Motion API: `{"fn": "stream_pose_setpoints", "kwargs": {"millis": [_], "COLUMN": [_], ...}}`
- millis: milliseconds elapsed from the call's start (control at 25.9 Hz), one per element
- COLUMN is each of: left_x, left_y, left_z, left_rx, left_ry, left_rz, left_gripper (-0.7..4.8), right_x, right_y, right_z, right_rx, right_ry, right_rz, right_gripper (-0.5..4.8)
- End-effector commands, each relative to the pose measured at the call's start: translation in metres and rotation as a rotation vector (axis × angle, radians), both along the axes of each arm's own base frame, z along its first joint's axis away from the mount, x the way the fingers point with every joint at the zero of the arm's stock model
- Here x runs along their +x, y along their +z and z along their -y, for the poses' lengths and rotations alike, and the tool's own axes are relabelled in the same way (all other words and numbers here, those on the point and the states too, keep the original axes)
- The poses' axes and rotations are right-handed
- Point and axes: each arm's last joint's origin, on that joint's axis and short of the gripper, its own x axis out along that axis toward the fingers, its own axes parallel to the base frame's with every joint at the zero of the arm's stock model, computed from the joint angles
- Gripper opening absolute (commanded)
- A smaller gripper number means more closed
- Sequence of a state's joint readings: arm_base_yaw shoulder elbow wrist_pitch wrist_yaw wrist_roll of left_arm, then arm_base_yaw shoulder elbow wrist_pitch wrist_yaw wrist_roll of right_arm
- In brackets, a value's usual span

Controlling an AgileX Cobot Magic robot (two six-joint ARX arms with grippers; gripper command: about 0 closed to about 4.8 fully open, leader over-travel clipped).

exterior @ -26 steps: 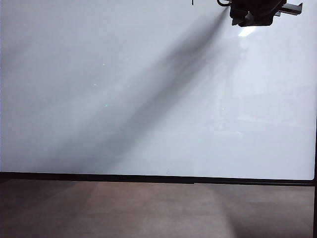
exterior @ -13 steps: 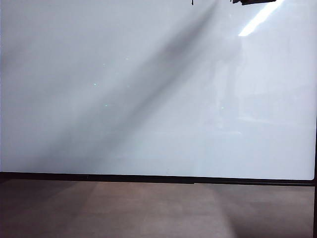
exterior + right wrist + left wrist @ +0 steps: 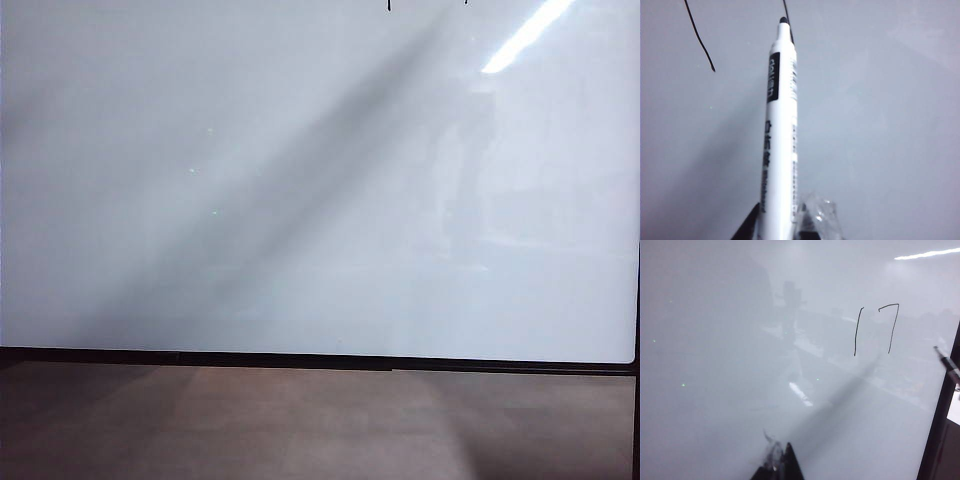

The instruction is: Reach to the right to find the marker pen, pick it up, and write the number 17 on the whiteboard.

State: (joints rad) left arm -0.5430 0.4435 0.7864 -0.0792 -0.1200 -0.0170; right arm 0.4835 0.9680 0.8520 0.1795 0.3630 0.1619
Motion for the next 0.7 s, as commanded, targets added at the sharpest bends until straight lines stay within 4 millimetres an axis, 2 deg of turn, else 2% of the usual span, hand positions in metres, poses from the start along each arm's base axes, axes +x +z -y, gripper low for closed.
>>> {"fn": "stream_pose_setpoints", "kwargs": {"millis": [39,271,348,542,696], "left_x": [-0.001,-0.016,-0.016,-0.015,-0.016], "left_y": [0.000,-0.010,-0.017,-0.044,-0.071], "left_z": [-0.001,-0.015,-0.019,-0.028,-0.034], "left_rx": [0.004,0.030,0.032,0.049,0.046], "left_ry": [0.005,-0.002,0.059,0.178,0.296], "left_rz": [-0.003,0.026,0.022,0.001,-0.016], "left_gripper": [-0.05,-0.05,-0.05,-0.05,-0.05], "right_x": [-0.021,-0.058,-0.065,-0.082,-0.094], "right_y": [0.007,0.012,0.013,0.012,0.009], "right_z": [0.012,0.031,0.035,0.044,0.053], "right_rx": [0.004,-0.021,-0.043,-0.073,-0.094], "right_ry": [-0.016,-0.029,-0.031,-0.039,-0.116], "right_rz": [0.017,-0.008,-0.010,-0.023,-0.052], "right_gripper": [-0.09,-0.09,-0.09,-0.09,-0.09]}}
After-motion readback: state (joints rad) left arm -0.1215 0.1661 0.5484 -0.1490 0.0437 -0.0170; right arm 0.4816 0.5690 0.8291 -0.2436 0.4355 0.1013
